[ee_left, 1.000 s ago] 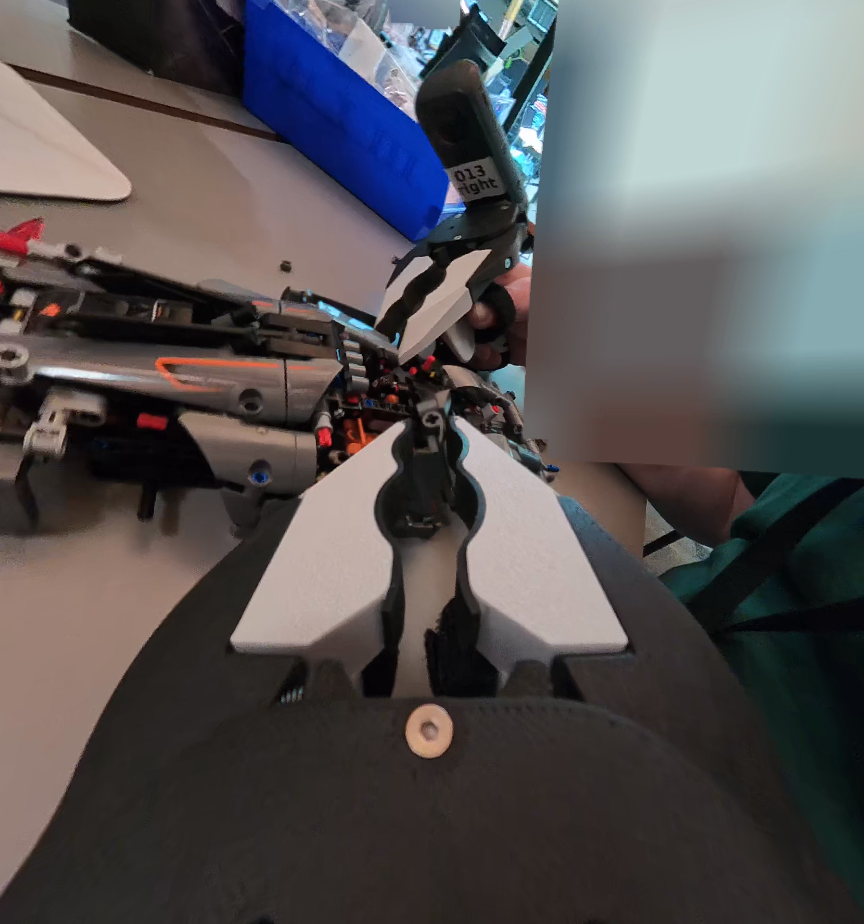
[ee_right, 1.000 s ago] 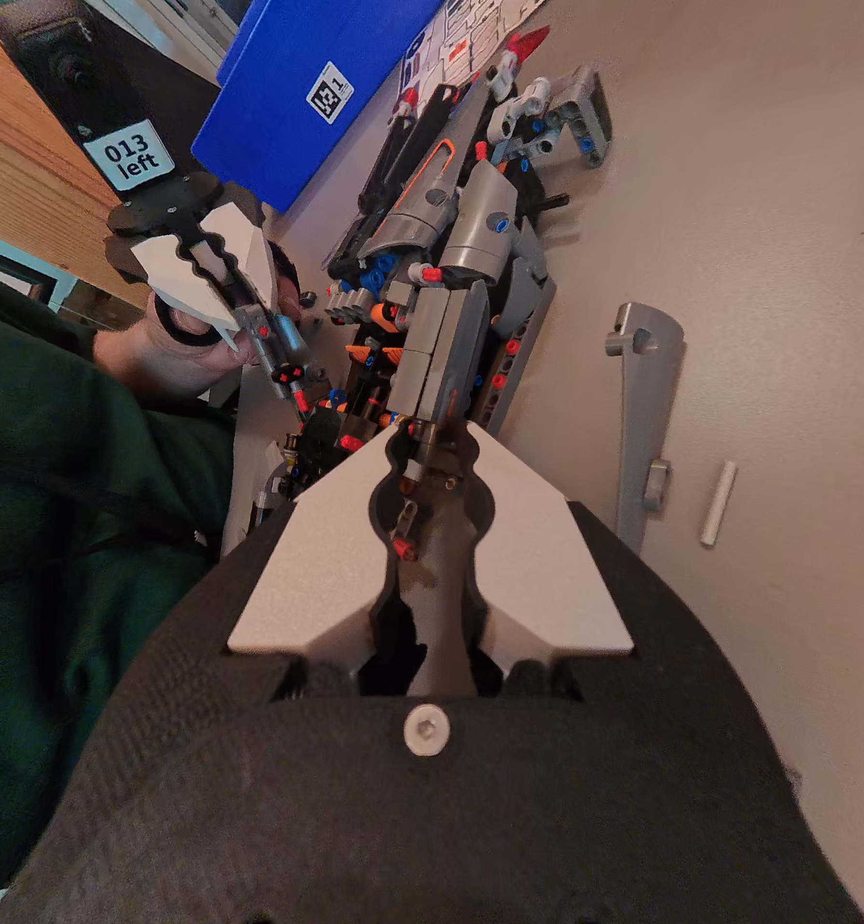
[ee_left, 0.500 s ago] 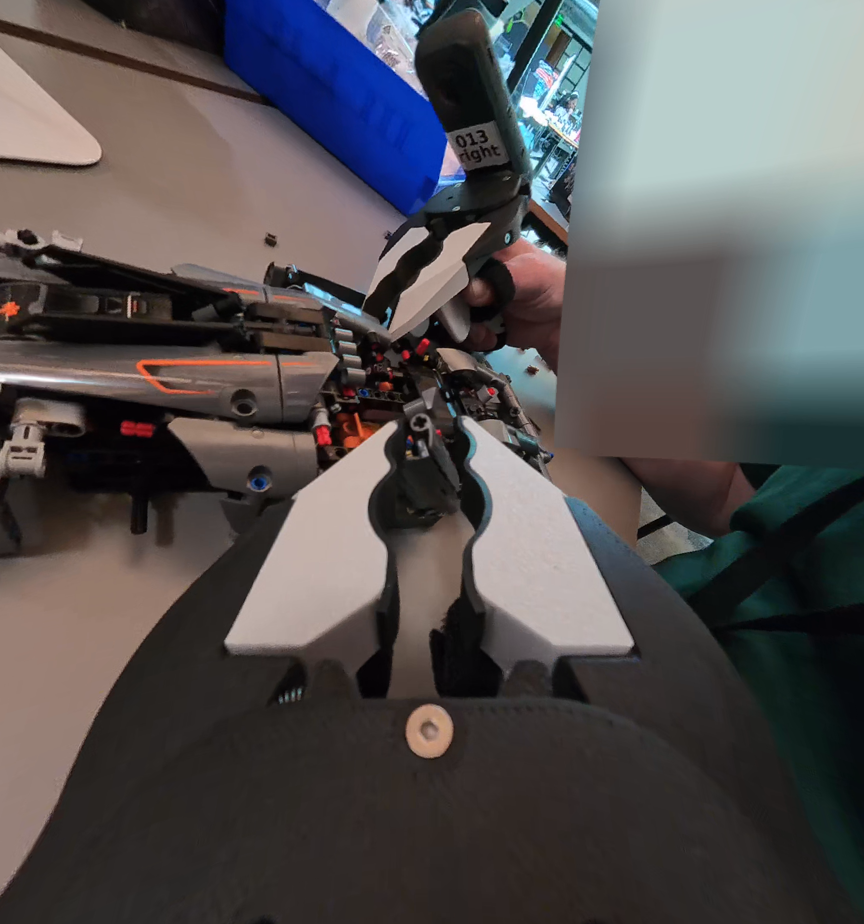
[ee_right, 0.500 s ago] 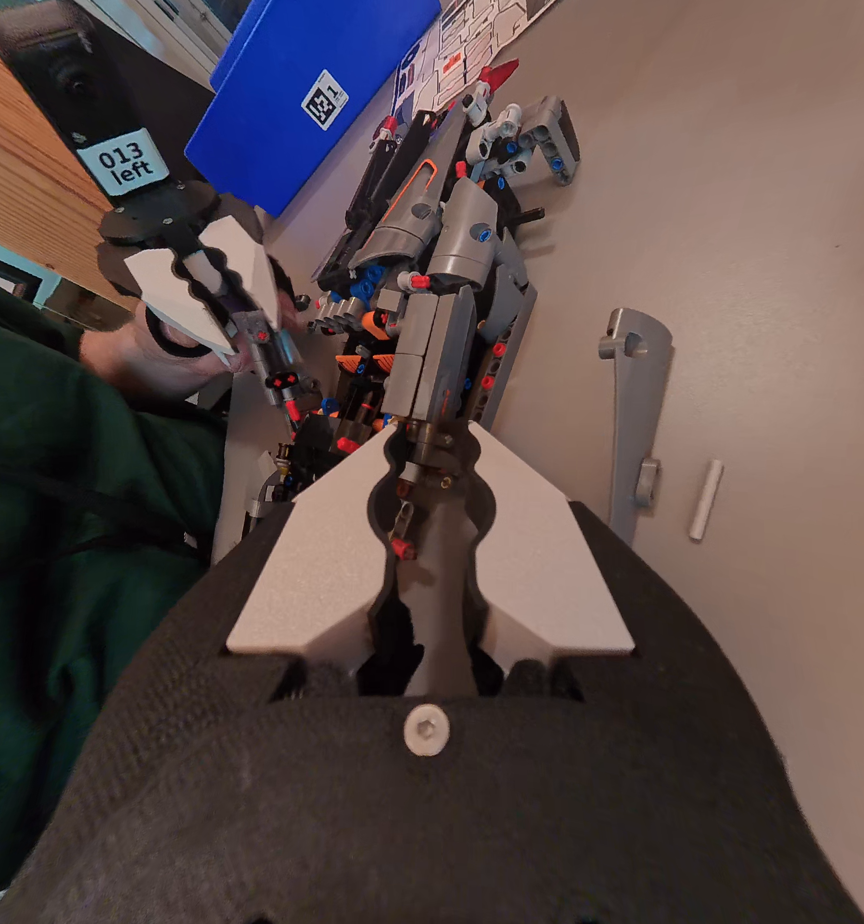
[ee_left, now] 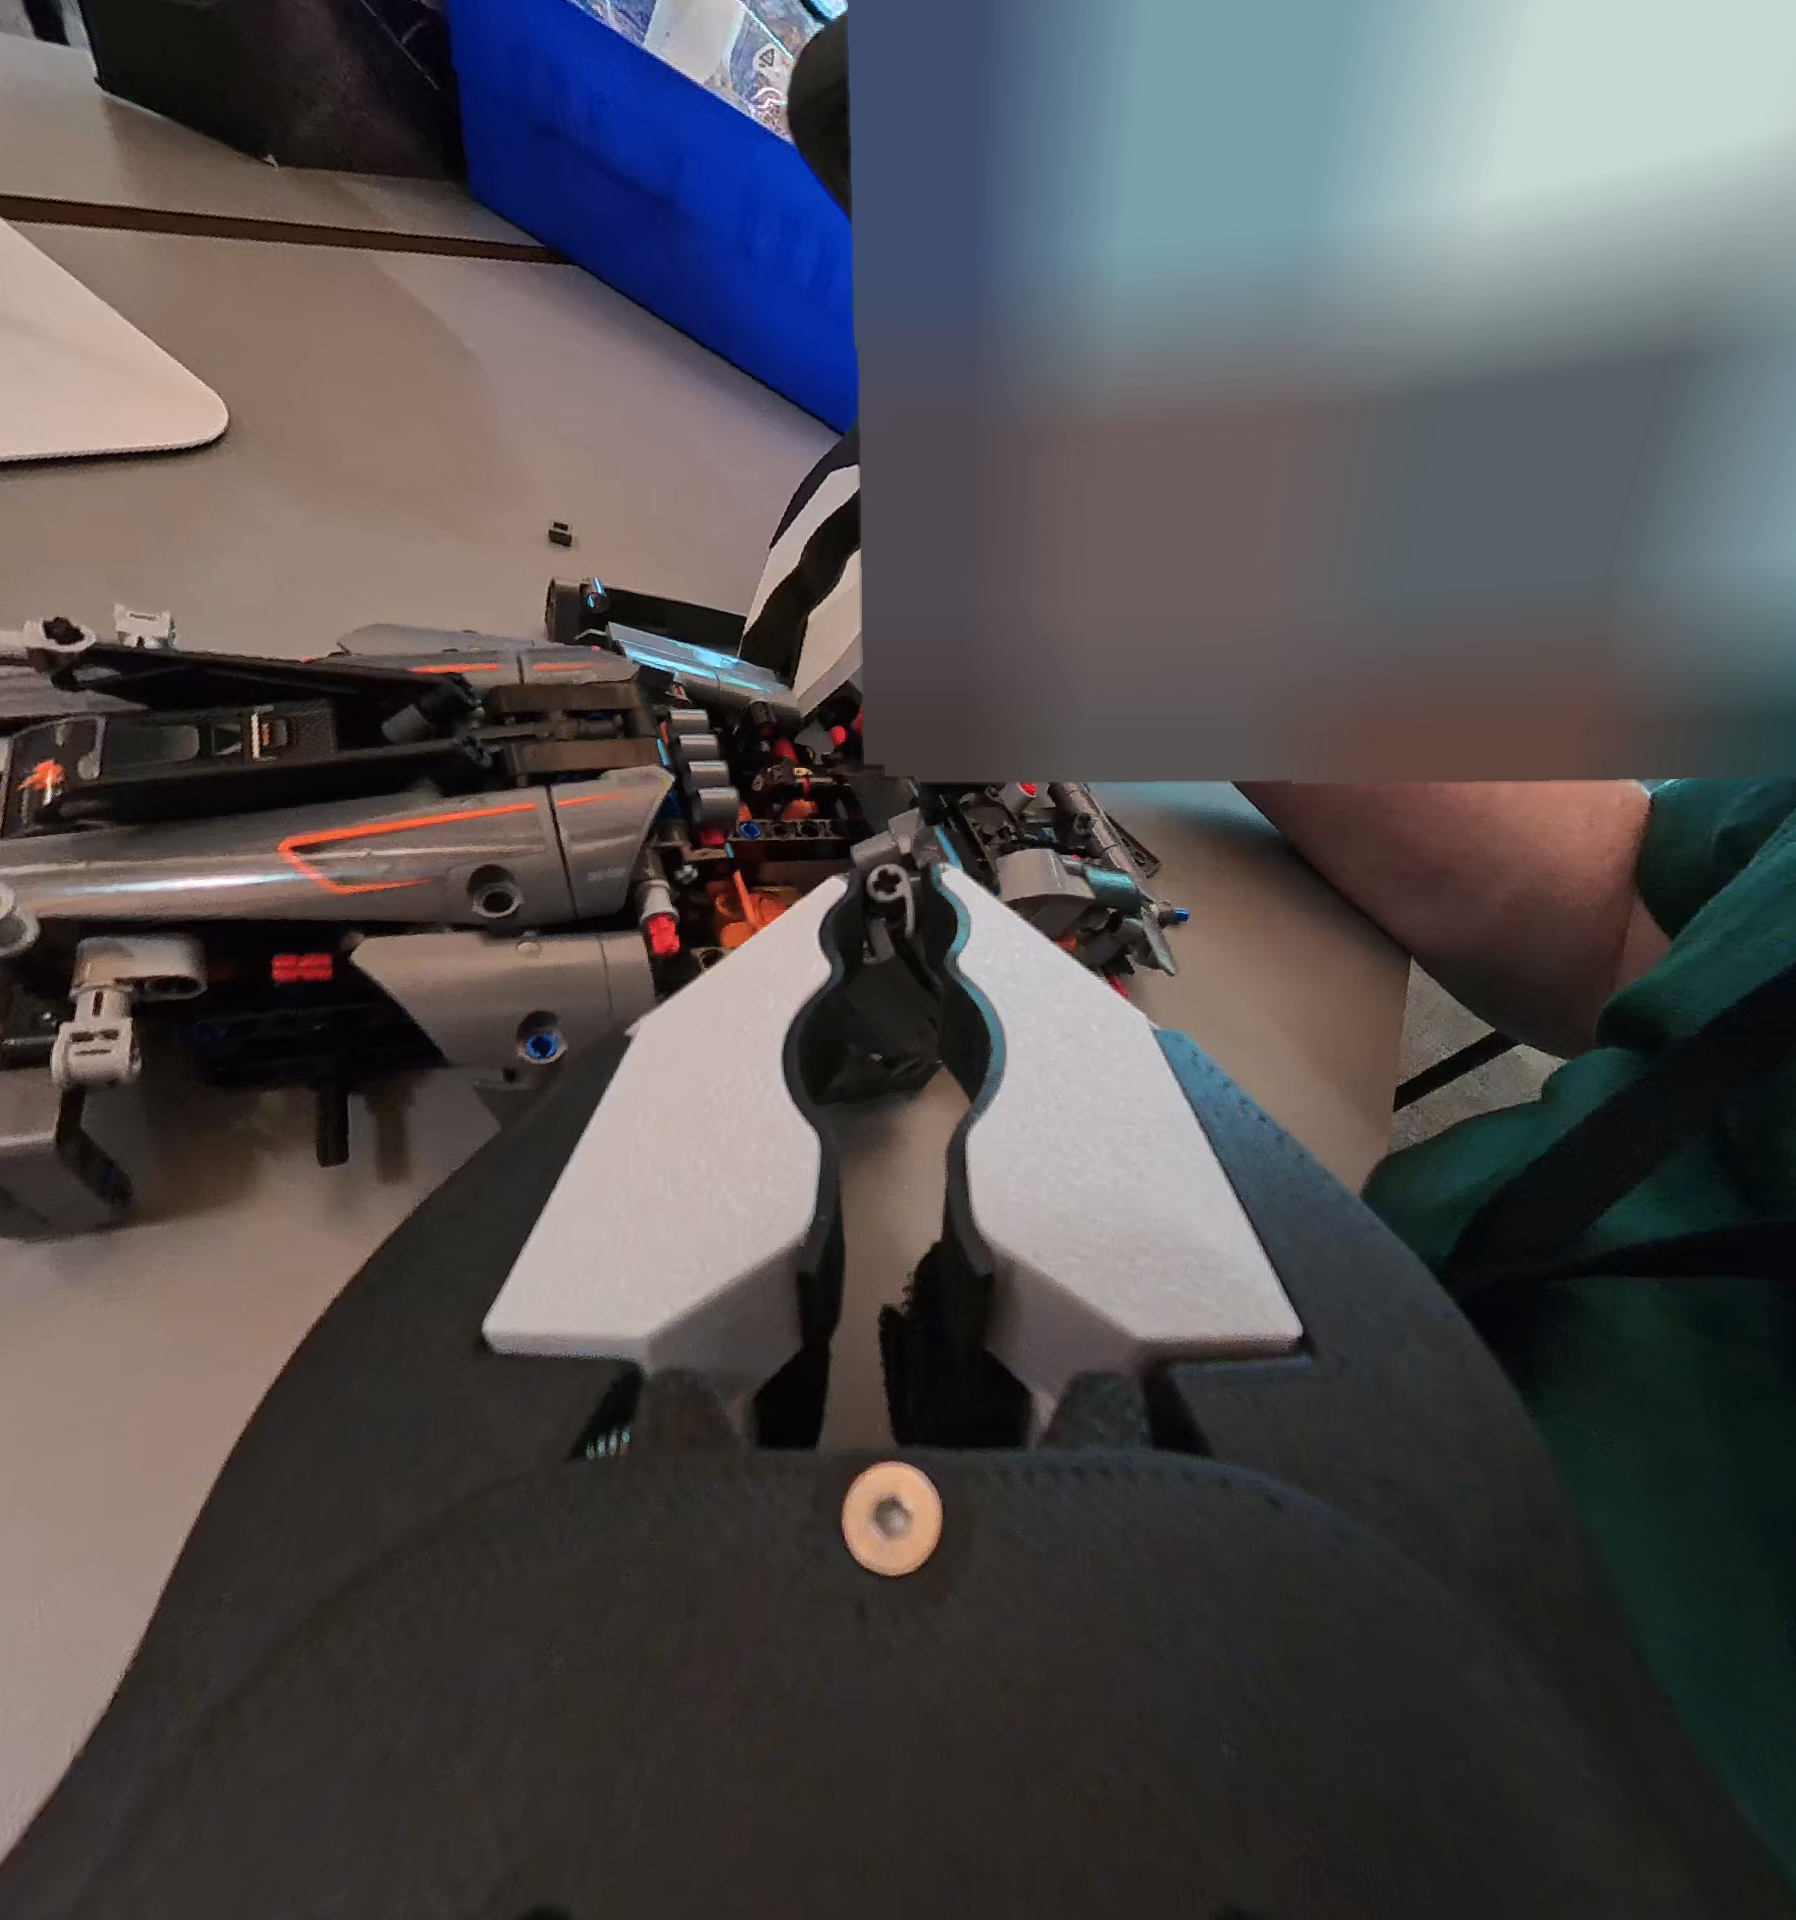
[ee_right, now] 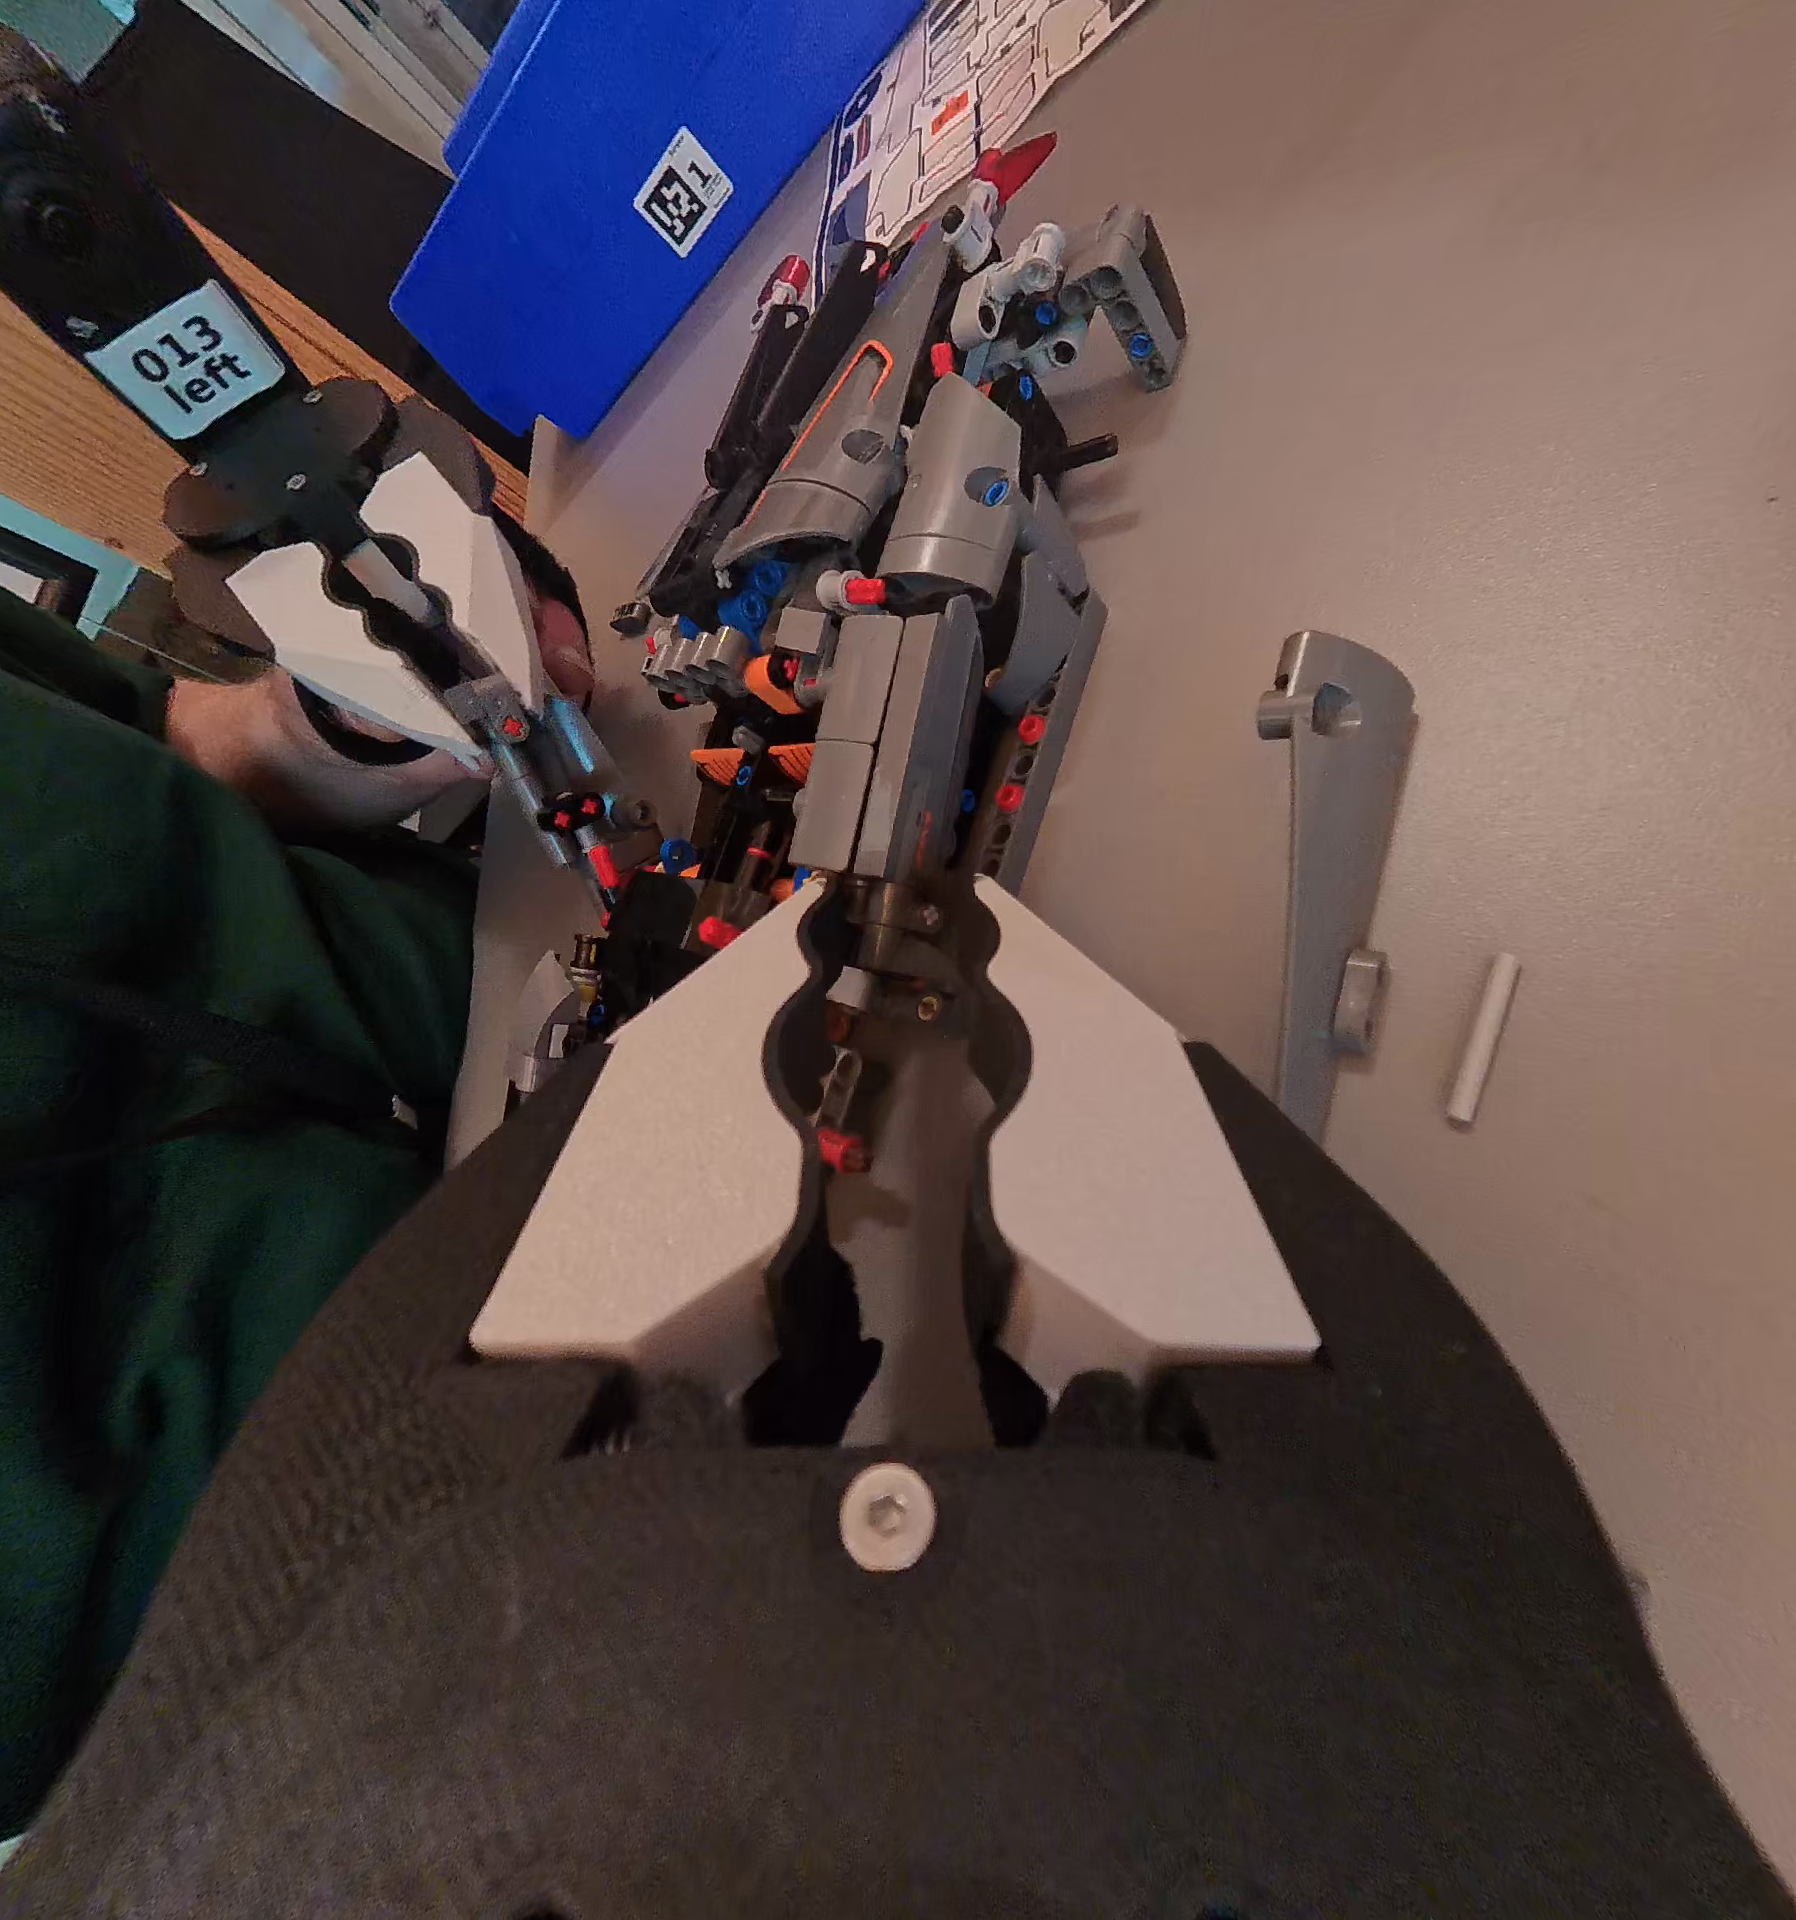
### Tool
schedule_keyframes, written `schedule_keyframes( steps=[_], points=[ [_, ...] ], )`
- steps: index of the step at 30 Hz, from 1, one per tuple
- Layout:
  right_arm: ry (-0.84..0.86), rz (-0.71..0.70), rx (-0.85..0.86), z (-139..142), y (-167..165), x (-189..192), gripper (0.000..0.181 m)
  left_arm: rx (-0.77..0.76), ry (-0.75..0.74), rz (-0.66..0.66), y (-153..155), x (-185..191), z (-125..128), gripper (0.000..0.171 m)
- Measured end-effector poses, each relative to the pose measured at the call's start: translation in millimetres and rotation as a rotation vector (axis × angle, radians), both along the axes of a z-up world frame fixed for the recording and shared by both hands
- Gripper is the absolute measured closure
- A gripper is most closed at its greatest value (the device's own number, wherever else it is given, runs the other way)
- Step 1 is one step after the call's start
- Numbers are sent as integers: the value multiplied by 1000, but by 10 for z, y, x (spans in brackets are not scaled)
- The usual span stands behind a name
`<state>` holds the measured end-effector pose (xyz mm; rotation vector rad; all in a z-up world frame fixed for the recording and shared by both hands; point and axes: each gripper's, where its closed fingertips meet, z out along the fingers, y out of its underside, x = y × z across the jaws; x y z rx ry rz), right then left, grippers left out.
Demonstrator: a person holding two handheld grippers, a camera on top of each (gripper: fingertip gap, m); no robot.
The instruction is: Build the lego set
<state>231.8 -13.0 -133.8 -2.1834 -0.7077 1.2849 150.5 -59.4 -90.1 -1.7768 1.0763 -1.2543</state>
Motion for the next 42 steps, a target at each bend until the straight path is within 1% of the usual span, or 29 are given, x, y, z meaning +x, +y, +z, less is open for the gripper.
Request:
schedule_keyframes(
  steps=[6, 10, 16, 18, 20, 25, 29, 32, 35, 39, 42],
  points=[
    [-4, 1, 3, 0, -7, 4, 162, -89, -26, 9, 59, -54, -32, 163],
    [-6, -2, 10, 10, -11, 20, 162, -113, -42, 3, 73, -70, -52, 162],
    [-30, 1, 48, 29, -10, 37, 154, -133, -69, -16, 55, -68, -38, 164],
    [-67, 15, 80, 31, -27, 50, 146, -137, -79, -24, 43, -70, -29, 163],
    [-117, 5, 121, 72, -24, 84, 142, -140, -86, -32, 35, -70, -23, 162],
    [-256, -41, 238, 316, -56, 138, 140, -147, -100, -54, 11, -75, -3, 161],
    [-375, -38, 293, 477, -202, -4, 138, -166, -107, -78, -4, -78, 6, 158],
    [-418, -54, 315, 553, -304, -153, 136, -163, -85, -103, -11, -97, -14, 157],
    [-456, -76, 307, 545, -423, -230, 136, -196, -88, -129, -24, -108, -11, 156],
    [-475, -88, 305, 533, -609, -427, 131, -176, -87, -136, -59, -99, -7, 161],
    [-532, -72, 303, 420, -714, -617, 125, -173, -87, -133, -91, -84, -9, 164]
  ],
)
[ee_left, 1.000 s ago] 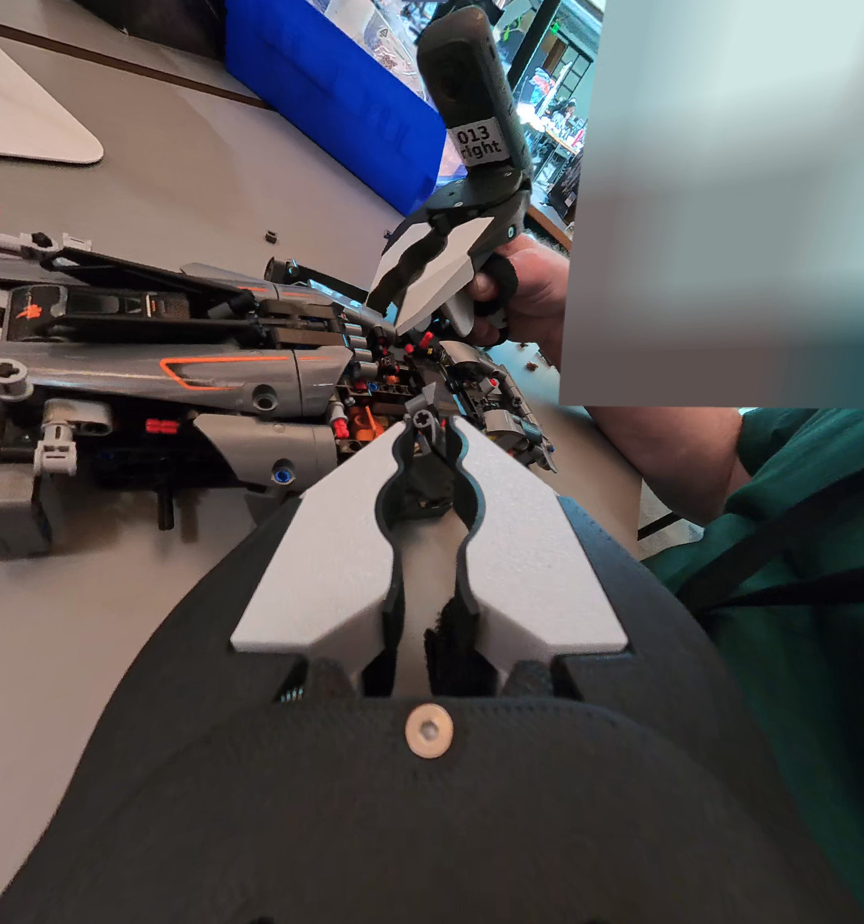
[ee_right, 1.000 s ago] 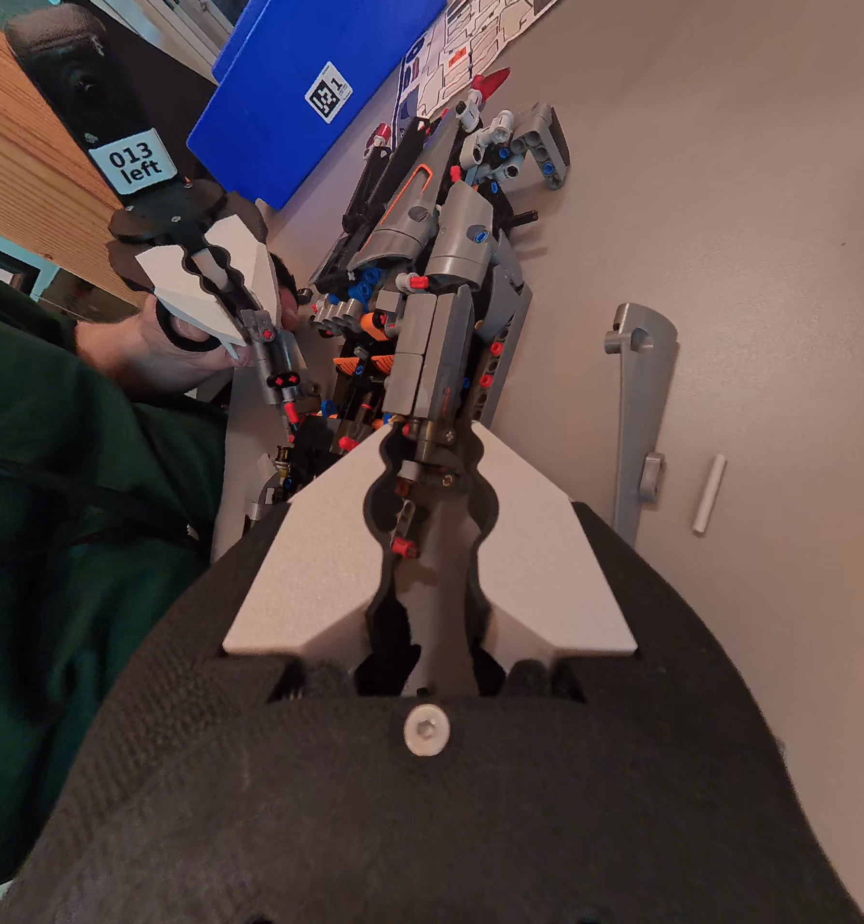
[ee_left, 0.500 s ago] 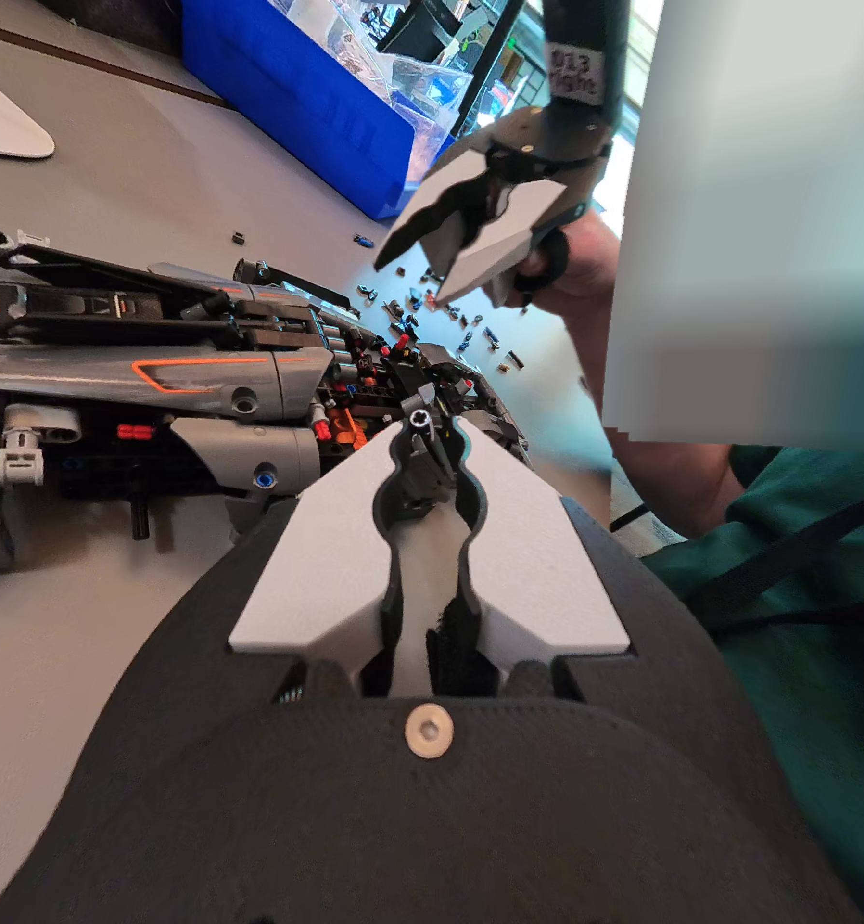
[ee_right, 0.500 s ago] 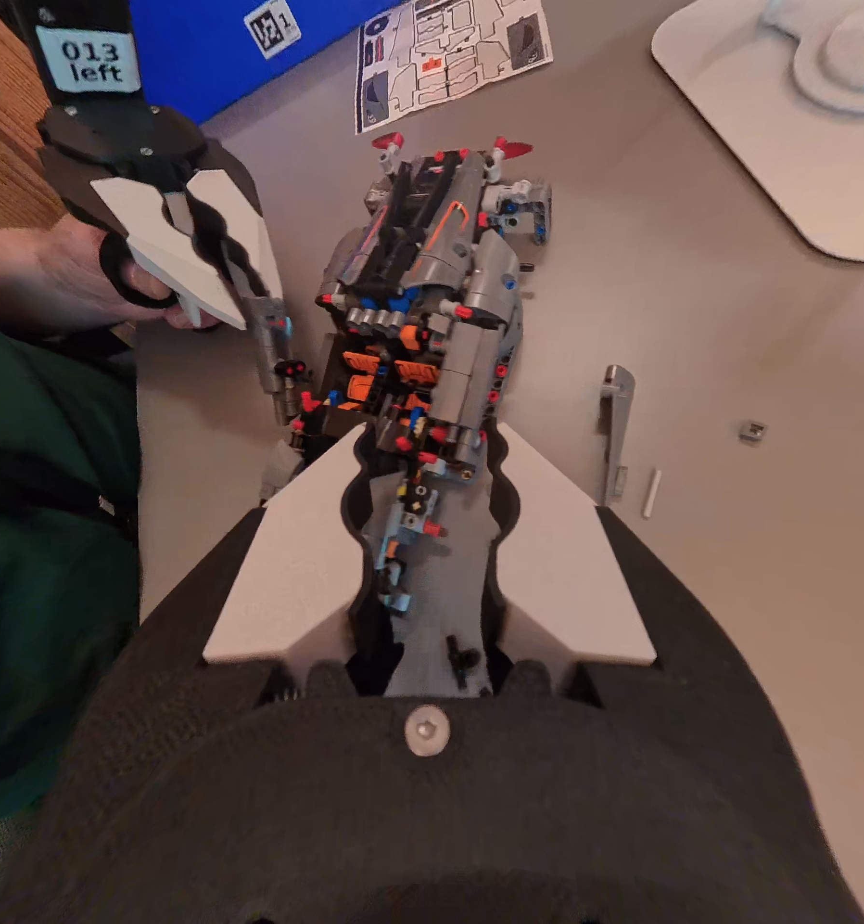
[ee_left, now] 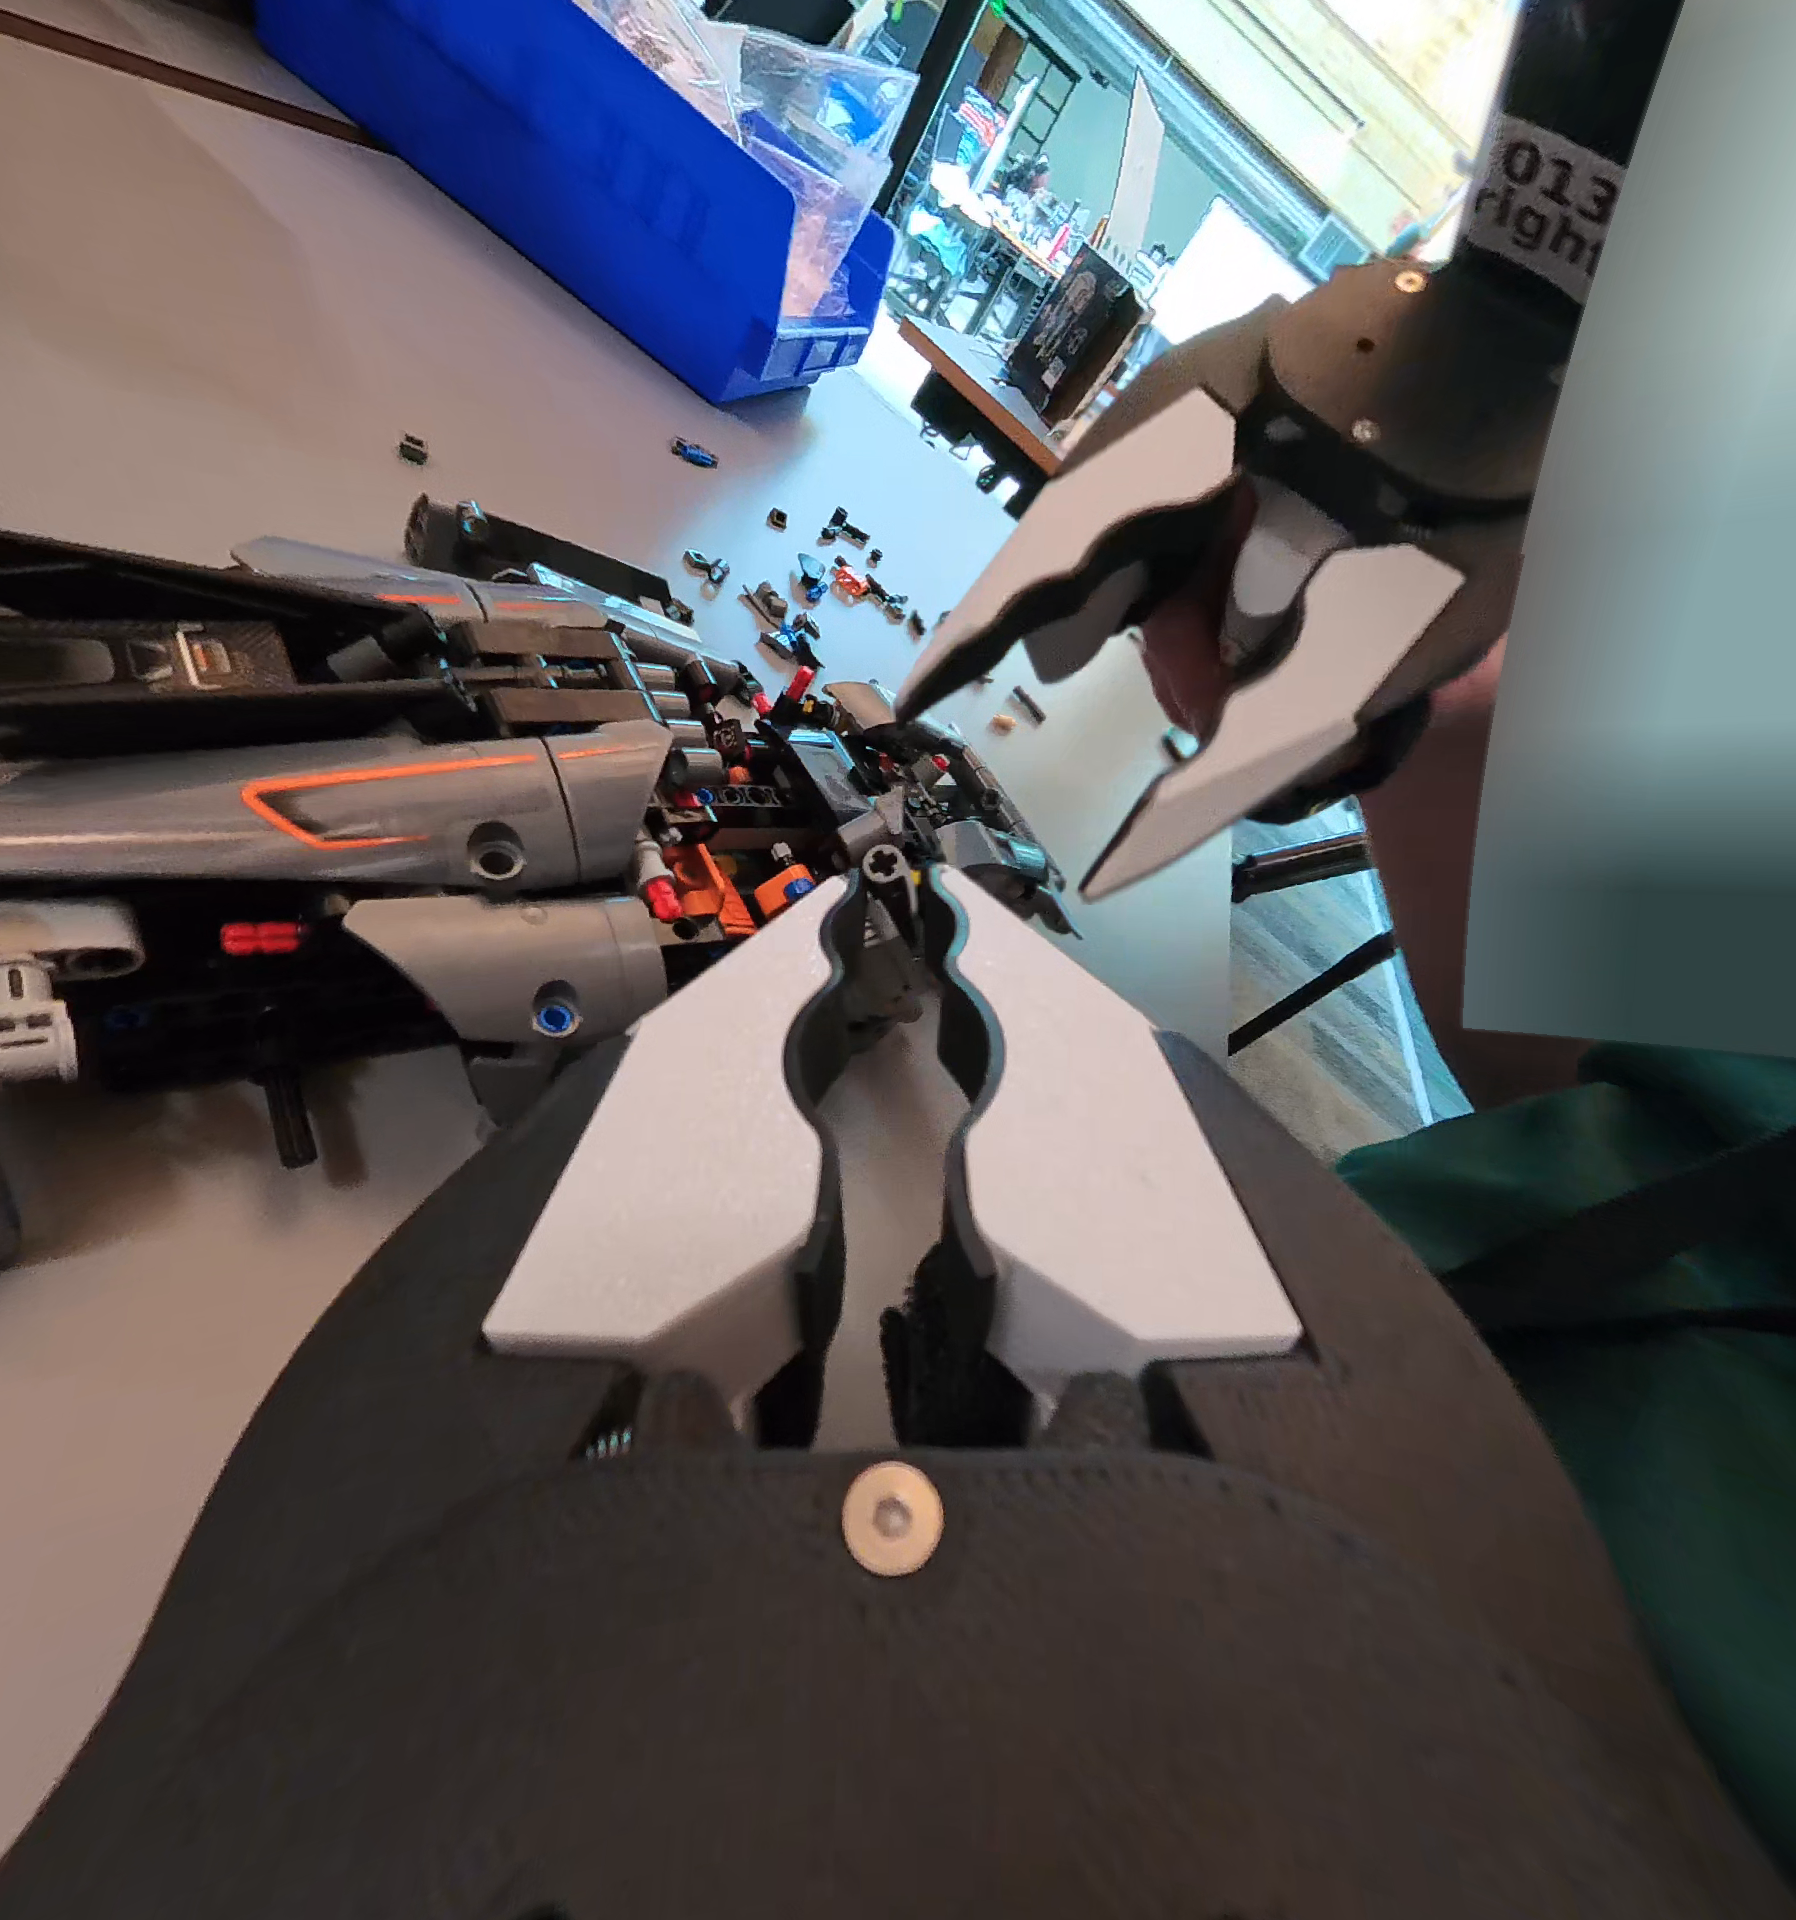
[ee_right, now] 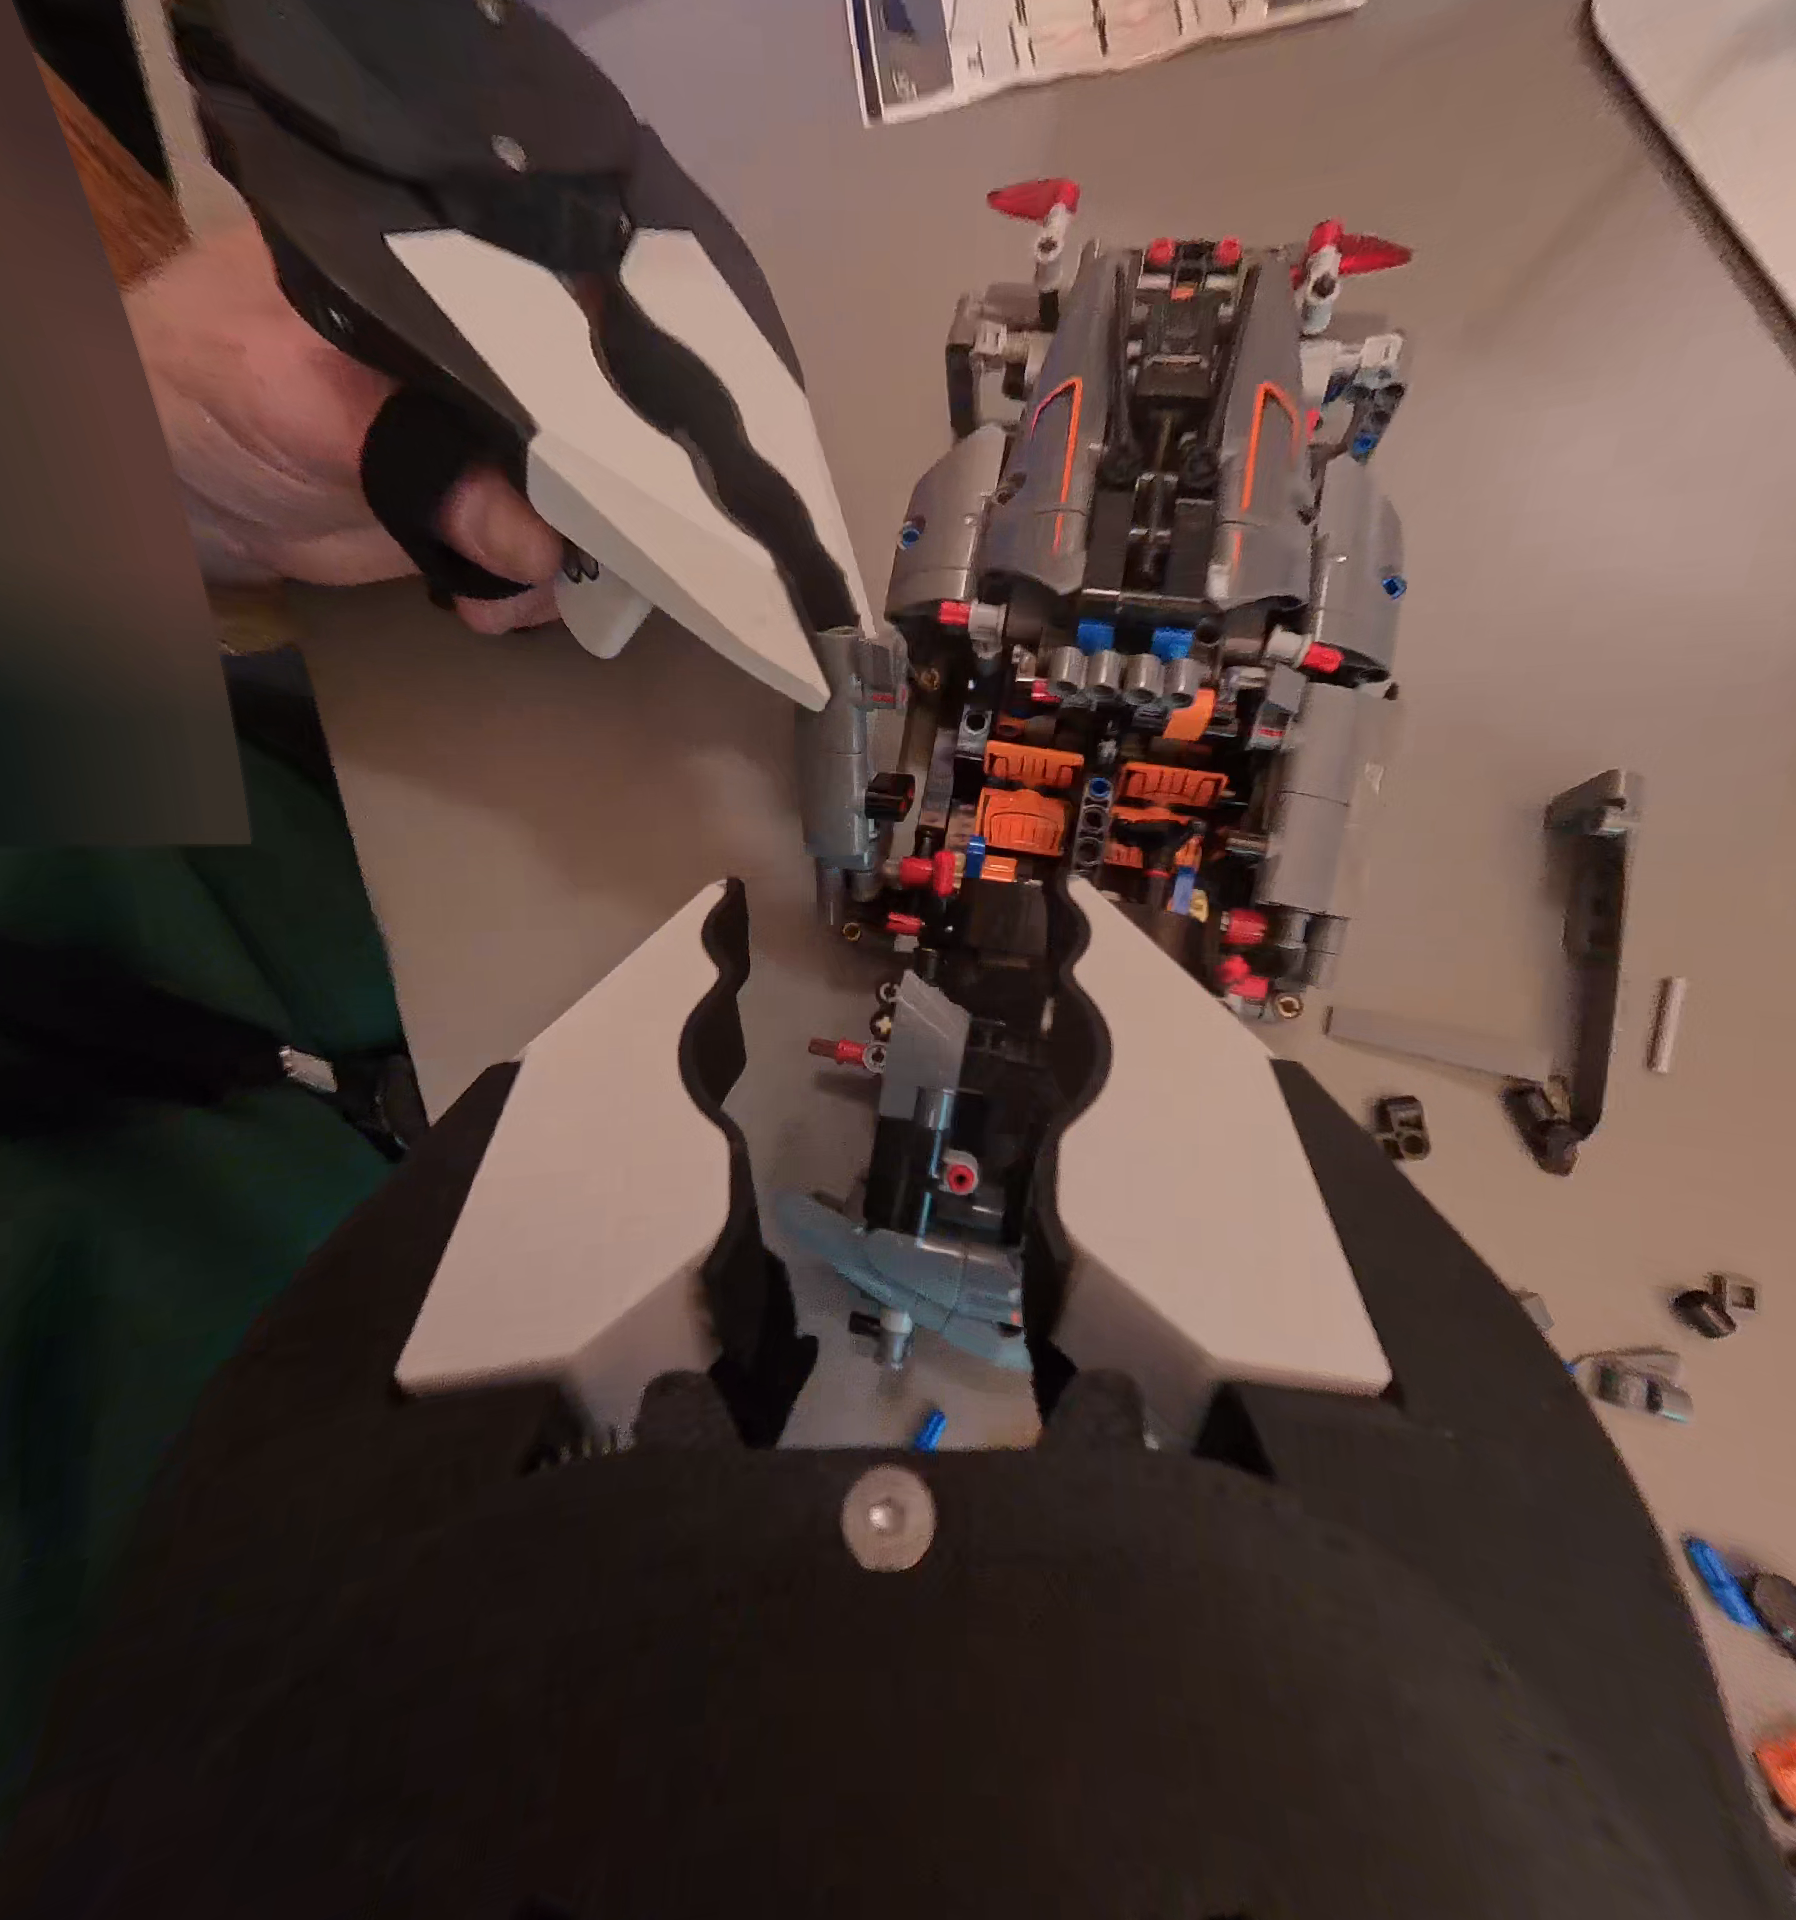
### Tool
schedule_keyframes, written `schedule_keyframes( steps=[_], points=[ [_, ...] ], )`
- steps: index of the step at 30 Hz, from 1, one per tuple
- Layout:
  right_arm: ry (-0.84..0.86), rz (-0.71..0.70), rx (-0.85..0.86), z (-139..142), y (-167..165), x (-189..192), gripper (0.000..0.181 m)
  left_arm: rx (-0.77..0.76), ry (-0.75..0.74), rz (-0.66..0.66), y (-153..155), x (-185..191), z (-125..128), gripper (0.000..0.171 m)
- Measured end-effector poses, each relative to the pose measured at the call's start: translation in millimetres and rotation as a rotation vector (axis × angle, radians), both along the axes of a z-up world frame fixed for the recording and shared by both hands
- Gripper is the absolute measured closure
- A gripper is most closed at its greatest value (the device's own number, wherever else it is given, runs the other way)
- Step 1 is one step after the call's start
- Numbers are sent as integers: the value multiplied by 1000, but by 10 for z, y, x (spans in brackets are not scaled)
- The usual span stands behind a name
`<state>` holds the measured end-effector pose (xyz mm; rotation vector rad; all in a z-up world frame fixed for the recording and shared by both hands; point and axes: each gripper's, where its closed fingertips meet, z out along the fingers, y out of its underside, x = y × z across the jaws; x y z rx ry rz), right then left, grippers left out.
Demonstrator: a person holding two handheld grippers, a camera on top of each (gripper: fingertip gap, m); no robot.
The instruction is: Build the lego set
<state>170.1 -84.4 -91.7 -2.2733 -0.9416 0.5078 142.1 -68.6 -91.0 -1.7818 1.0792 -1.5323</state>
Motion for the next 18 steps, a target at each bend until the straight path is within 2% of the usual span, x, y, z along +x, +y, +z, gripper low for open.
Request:
schedule_keyframes(
  steps=[5, 10, 18],
  points=[
    [-163, -27, -2, -300, -49, -93, 120, -11, -4, 3, -85, 47, 6, 164],
    [-331, -60, -11, -383, -43, 13, 121, -12, 2, -30, -169, 108, -4, 163],
    [-635, -2, -10, -454, -65, 81, 126, -2, 2, -66, -230, 94, -9, 159]
  ],
)
